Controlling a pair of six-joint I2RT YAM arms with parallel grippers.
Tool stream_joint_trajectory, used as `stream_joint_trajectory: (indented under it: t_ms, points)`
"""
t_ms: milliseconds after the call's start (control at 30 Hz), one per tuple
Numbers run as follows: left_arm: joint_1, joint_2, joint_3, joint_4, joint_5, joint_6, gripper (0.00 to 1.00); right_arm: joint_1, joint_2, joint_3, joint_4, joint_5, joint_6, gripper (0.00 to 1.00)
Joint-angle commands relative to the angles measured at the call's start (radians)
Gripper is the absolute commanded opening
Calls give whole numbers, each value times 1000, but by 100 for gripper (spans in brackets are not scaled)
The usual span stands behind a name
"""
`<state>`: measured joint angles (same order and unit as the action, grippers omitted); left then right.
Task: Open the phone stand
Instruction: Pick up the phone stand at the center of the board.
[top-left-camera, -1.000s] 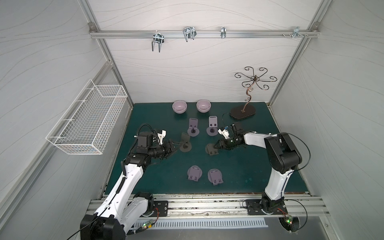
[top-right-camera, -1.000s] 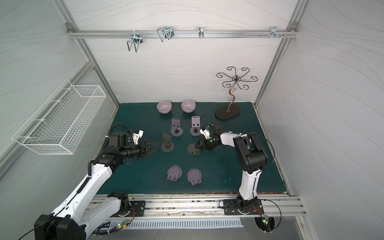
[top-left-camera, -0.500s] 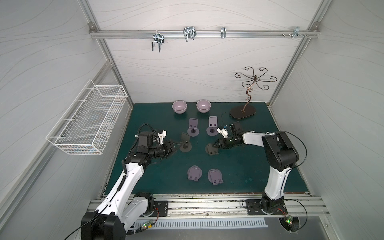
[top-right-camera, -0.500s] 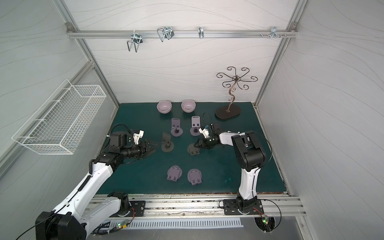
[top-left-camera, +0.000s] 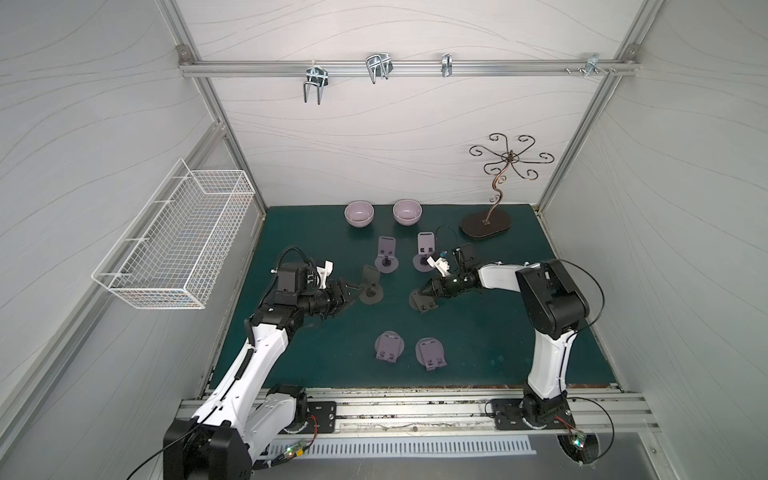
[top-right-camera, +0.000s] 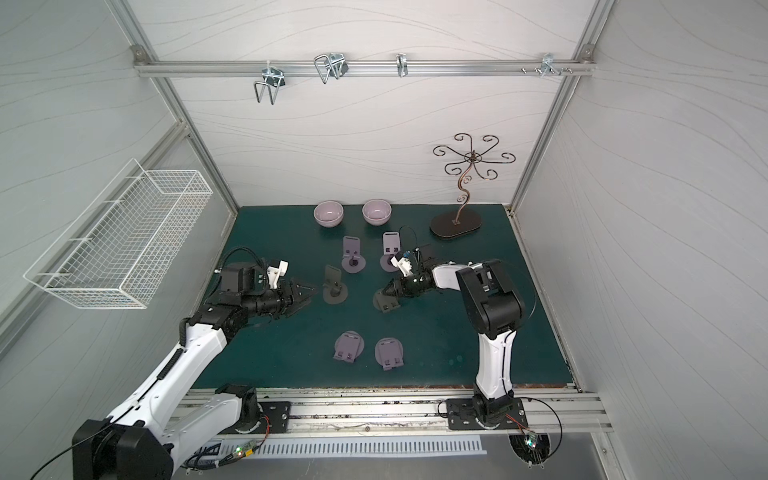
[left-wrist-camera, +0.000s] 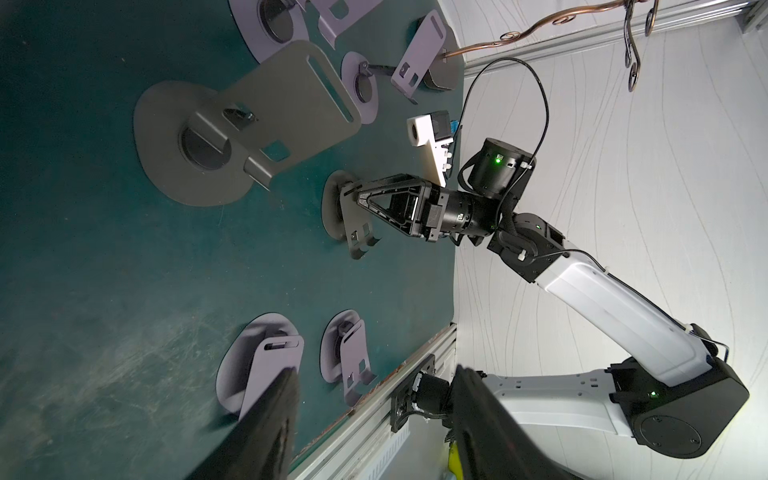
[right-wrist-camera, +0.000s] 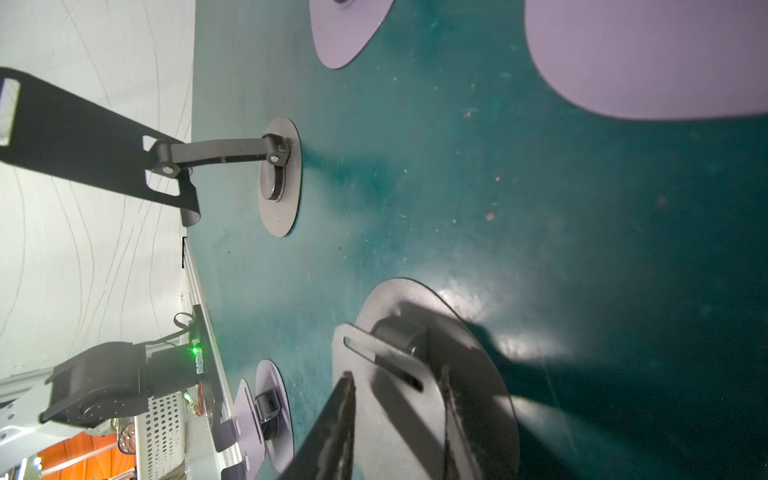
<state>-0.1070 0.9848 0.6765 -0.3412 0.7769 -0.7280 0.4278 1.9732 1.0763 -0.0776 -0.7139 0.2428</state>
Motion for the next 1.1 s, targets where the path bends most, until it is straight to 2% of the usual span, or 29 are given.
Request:
stream_joint_trajectory:
  t_ms: [0, 100, 167, 333, 500, 767, 900, 967, 1067]
  points:
    - [-4, 0, 38, 21, -7, 26, 62, 10, 38, 2, -10, -17, 9, 29]
    - [-5, -2, 34, 19, -10, 25, 62, 11, 44, 2, -12, -25, 8, 12]
    - [-5, -4, 34, 16, -11, 26, 62, 11, 44, 1, -13, -28, 6, 7]
    - [-5, -6, 38, 11, -8, 30, 62, 11, 33, -15, -5, -40, 13, 0]
    - [-4, -10, 36, 21, 27, 23, 59, 12, -19, -42, 1, -94, 41, 0]
    - [-18, -47, 38, 77, 128, 6, 54, 41, -367, -96, -81, -165, 114, 0]
    - [-145, -69, 93, 19, 69, 73, 54, 45, -570, -106, -74, -207, 213, 0]
    - [-214, -75, 104, 49, 51, 63, 55, 48, -670, -106, -55, -212, 277, 0]
    - [-268, -84, 100, 136, 18, 18, 56, 48, -773, -97, -65, -203, 328, 0]
